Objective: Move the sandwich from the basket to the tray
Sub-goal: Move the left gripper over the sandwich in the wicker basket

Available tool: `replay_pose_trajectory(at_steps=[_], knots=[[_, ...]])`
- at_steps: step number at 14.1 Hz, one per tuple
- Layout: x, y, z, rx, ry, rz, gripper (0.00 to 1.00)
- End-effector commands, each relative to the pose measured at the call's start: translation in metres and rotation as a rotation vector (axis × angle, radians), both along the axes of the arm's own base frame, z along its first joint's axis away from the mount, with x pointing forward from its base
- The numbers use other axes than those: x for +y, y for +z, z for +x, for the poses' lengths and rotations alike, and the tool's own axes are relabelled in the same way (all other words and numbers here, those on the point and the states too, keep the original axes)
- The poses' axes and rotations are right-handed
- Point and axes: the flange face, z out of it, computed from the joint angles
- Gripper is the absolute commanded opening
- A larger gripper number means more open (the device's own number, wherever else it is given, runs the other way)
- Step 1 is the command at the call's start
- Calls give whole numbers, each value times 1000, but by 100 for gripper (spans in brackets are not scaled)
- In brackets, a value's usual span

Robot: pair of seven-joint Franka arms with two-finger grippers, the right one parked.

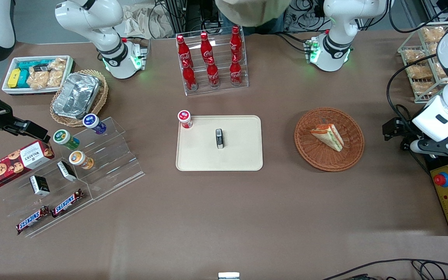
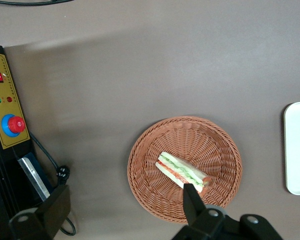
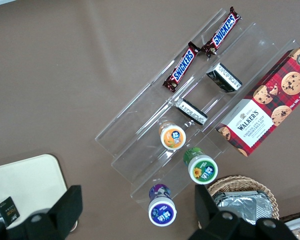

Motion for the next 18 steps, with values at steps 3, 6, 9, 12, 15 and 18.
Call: replay_pose_trajectory(at_steps=[3, 6, 9, 12, 15, 18], knots=[[-7, 0, 6, 10, -23, 15, 100], [-24, -4, 4, 9, -91, 162, 100], [-29, -2, 2, 7, -100, 163, 100], [-26, -9, -14, 80, -83, 90, 100], [10, -21, -18, 148, 55, -53, 100], [9, -42, -30, 186, 152, -33, 100]])
